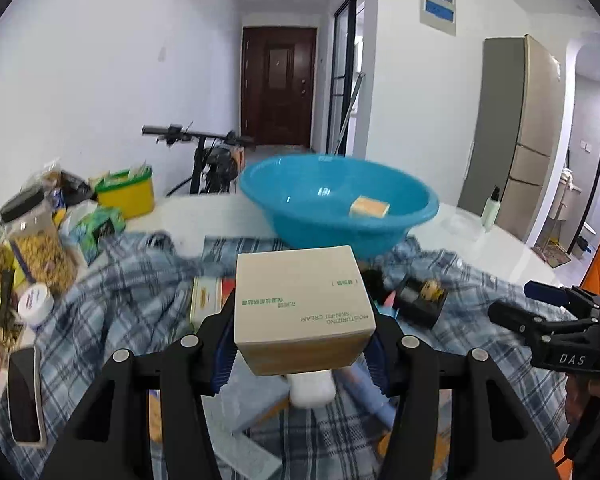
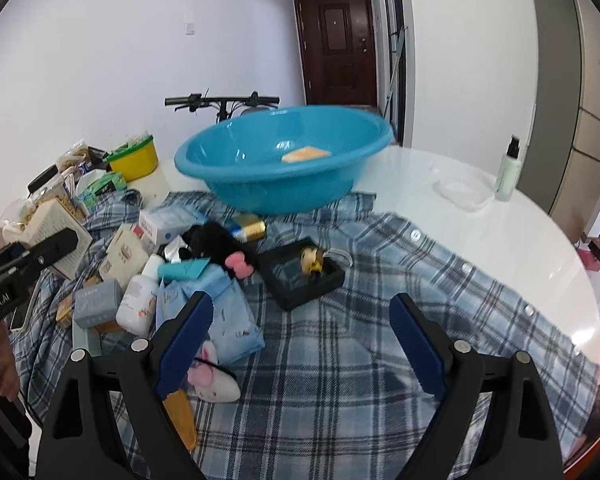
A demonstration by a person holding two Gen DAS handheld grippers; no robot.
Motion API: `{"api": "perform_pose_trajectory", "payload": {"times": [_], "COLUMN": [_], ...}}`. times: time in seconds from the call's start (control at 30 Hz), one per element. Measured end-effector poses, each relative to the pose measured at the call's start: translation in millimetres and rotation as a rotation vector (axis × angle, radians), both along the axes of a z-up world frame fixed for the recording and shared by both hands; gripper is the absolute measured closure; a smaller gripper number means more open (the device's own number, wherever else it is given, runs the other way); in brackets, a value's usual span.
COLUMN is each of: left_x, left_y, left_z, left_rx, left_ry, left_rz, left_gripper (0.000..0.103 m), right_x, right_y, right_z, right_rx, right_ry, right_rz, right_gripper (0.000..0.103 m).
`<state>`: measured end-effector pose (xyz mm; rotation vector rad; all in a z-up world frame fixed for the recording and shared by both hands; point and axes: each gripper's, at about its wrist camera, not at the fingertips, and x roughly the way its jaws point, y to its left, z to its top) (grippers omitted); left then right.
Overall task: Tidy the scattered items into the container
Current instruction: 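Carry beige cream box toward basin with left tool while right tool grasps black scrunchie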
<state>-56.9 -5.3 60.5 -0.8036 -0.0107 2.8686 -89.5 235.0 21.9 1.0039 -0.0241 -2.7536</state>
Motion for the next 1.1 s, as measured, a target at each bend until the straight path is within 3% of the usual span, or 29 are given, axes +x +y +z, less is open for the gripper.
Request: {"api": "perform_pose_trajectory", "payload": {"times": [0.27,0.4,1.1], "left_x": [-6,-7,-38], "left_y": [7,10,-4], "left_z": [42,46,-18], "left_rx": [0.008,0.003,0.005], "left_ry": [0.107,0.116,-0.077], "left_rz": [-0.02,-0.031,-0.005], "left_gripper": [0.047,0.047,0.047], "right_x": [-5,-9,-95], "right_y": [0,-6,-69], "right_z": [24,28,-29], "right_rx": [0.013,0.02,-0.005], "right_ry": [0.059,0.07,-0.114], "right_rz": [0.006,0.026,0.178], "right_gripper": [0.014,0.014,0.014]}}
